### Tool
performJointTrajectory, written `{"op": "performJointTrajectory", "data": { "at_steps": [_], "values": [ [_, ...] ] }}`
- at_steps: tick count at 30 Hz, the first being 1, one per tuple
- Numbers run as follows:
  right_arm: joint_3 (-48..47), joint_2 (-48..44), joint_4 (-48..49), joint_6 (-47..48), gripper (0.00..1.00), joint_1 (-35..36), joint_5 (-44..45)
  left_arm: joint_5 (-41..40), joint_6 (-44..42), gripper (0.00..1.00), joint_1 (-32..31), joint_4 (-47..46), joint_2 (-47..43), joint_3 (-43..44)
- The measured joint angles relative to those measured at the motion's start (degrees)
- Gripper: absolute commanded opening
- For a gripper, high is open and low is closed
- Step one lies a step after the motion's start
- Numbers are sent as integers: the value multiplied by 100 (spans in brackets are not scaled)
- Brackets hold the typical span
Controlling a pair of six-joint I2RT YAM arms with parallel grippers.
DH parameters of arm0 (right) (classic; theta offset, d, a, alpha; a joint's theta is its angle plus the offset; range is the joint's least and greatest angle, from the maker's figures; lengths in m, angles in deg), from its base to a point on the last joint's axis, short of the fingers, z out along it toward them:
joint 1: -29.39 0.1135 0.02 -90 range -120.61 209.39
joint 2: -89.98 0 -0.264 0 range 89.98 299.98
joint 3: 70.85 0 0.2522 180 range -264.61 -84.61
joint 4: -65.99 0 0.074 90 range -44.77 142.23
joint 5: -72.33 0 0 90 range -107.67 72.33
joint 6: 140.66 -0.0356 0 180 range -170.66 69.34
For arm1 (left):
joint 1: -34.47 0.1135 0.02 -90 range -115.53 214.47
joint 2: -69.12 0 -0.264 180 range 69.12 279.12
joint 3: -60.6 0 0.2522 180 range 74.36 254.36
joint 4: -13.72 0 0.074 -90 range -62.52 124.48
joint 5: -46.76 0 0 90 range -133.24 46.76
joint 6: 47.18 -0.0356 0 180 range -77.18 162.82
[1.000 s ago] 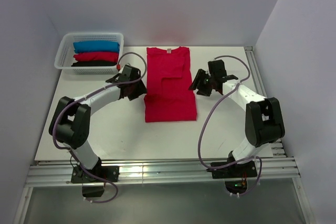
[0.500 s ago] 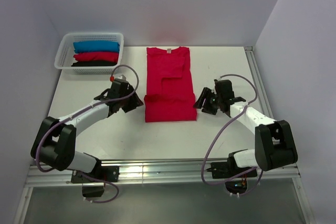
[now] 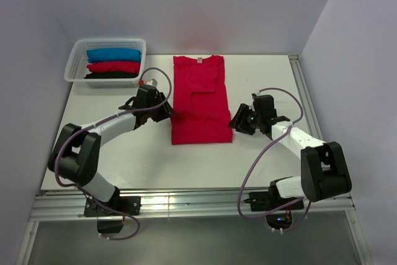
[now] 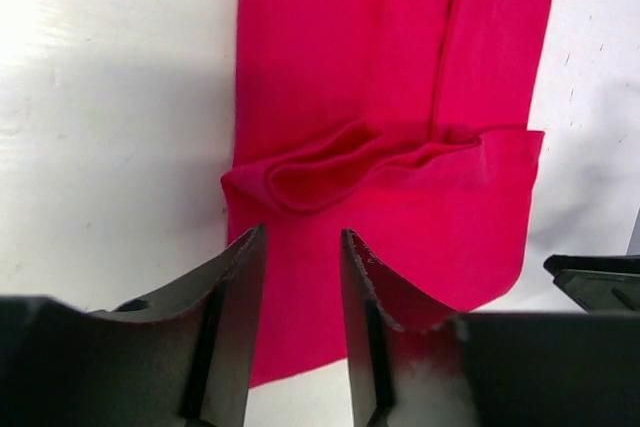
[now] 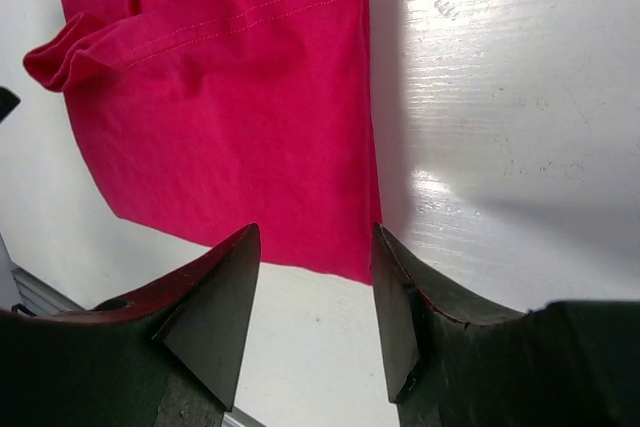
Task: Roll the t-shirts
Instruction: Fold the tshirt
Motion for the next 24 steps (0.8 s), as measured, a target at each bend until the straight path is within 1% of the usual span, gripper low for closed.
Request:
{"op": "performJointTrajectory", "data": {
  "at_steps": [3, 12, 17, 20, 24],
  "values": [
    [0, 0, 9, -2, 54, 0, -22, 96, -17, 35, 0, -98, 212, 92],
    [0, 0, 57, -2, 51, 0, -46, 306, 28, 31, 0, -164, 739, 334],
    [0, 13, 79, 0, 50, 0, -59, 323, 111, 20, 37, -275, 1290, 754],
    [0, 46, 79, 0, 50, 0, -63, 304, 201, 21, 92, -269, 1521, 984],
    [0, 57, 83, 2, 50, 0, -68, 201, 236, 20, 170, -221, 1578, 1244]
  ]
}}
